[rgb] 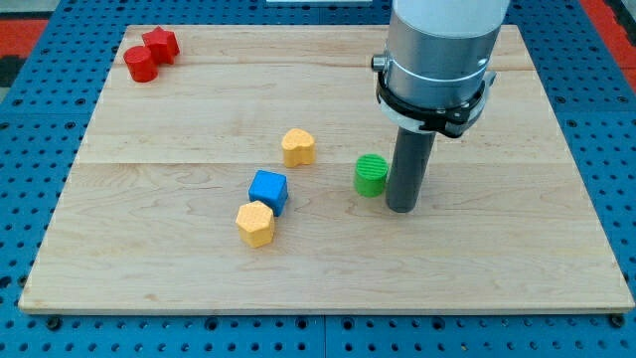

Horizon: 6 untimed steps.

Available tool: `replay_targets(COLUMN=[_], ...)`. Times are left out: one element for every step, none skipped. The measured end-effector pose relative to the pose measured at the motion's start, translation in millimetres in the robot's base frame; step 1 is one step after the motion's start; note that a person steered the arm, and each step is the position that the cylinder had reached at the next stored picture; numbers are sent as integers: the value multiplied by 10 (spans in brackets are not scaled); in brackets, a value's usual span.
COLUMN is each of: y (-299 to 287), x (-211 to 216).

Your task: Push the blue triangle to the left of the green star

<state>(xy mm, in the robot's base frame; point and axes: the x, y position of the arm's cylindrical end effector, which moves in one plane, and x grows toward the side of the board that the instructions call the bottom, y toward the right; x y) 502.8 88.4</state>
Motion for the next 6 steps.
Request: replay_targets(y=[162, 100, 68, -49, -44, -75], x=[-341, -1029, -1597, -2040, -2161, -1578])
